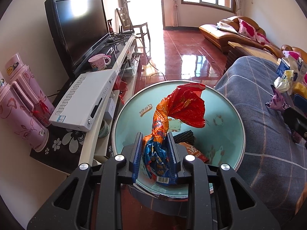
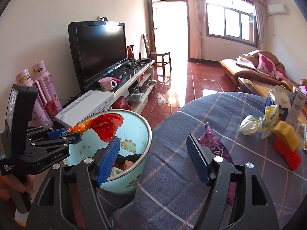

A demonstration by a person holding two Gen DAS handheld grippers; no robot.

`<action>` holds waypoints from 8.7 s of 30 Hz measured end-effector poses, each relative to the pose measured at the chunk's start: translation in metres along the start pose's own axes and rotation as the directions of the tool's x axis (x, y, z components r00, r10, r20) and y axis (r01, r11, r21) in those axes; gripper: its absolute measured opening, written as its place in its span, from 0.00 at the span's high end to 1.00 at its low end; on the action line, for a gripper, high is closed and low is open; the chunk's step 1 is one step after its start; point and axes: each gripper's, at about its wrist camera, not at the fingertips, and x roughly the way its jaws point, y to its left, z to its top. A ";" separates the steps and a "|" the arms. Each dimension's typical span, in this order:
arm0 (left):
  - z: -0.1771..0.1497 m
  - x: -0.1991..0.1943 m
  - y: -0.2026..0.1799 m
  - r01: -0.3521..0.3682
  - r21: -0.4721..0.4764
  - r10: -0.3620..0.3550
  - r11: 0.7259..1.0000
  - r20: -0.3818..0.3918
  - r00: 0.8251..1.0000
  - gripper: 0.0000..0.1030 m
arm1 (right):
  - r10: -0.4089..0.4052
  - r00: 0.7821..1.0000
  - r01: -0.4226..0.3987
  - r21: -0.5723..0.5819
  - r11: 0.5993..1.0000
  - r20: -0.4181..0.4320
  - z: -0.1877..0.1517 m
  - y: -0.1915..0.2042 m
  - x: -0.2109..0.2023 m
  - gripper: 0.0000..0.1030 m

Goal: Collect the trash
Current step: 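Open the left tool to drop the orange-blue wrapper into the bin, then grasp the purple plastic wrapper on the table with the left tool, then grasp the yellow sponge with the right tool while the left tool holds the purple wrapper, then carry the sponge and purple wrapper over the bin with both tools, then open the right tool to drop the sponge while the left tool drops the purple wrapper, then move both open tools back over the table toward the remaining items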

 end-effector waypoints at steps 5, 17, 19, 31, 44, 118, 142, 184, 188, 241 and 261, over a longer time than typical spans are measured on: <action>0.002 -0.004 -0.005 -0.038 0.008 0.037 0.999 0.023 0.999 0.45 | -0.065 0.997 0.064 0.030 0.997 0.044 -0.006 -0.012 -0.013 0.13; 0.009 -0.025 -0.018 -0.064 0.007 0.063 0.998 0.063 0.996 0.13 | -0.246 0.968 0.251 0.122 0.960 -0.052 -0.029 -0.072 -0.026 0.09; 0.008 -0.026 -0.022 -0.043 0.010 0.042 0.999 0.059 0.997 0.12 | -0.276 0.959 0.281 0.117 0.952 -0.056 -0.035 -0.082 -0.032 0.09; 0.007 -0.028 -0.096 0.117 0.081 -0.120 0.990 0.035 0.992 0.12 | -0.369 0.925 0.379 0.155 0.912 -0.086 -0.061 -0.134 -0.068 0.11; 0.023 -0.029 -0.189 0.230 0.148 -0.233 0.962 0.005 0.972 0.20 | -0.424 0.891 0.449 0.184 0.874 -0.161 -0.078 -0.197 -0.090 0.33; 0.031 -0.049 -0.191 0.271 0.193 -0.286 0.943 0.058 0.956 0.77 | -0.280 0.951 0.290 0.069 0.954 -0.128 -0.035 -0.181 -0.062 0.67; 0.008 -0.053 -0.105 0.163 0.135 -0.175 0.977 0.076 0.982 0.77 | -0.151 0.985 0.151 -0.003 0.989 -0.087 -0.024 -0.082 -0.053 0.67; -0.003 -0.007 0.003 0.052 -0.001 -0.052 0.999 0.003 0.999 0.77 | 0.082 0.984 -0.089 -0.033 0.996 -0.160 0.008 0.036 0.036 0.67; -0.002 -0.001 0.004 0.051 0.001 -0.051 0.999 -0.009 0.999 0.76 | 0.095 0.978 -0.102 -0.028 0.994 -0.185 0.012 0.044 0.052 0.67; 0.013 -0.003 -0.021 -0.113 0.063 0.112 0.992 0.017 0.994 0.10 | -0.006 0.990 0.020 0.094 0.995 -0.143 -0.004 -0.033 0.016 0.47; 0.010 -0.046 -0.107 -0.015 0.160 0.005 0.987 0.064 0.998 0.06 | -0.168 0.977 0.191 0.193 0.962 -0.131 -0.047 -0.128 -0.055 0.47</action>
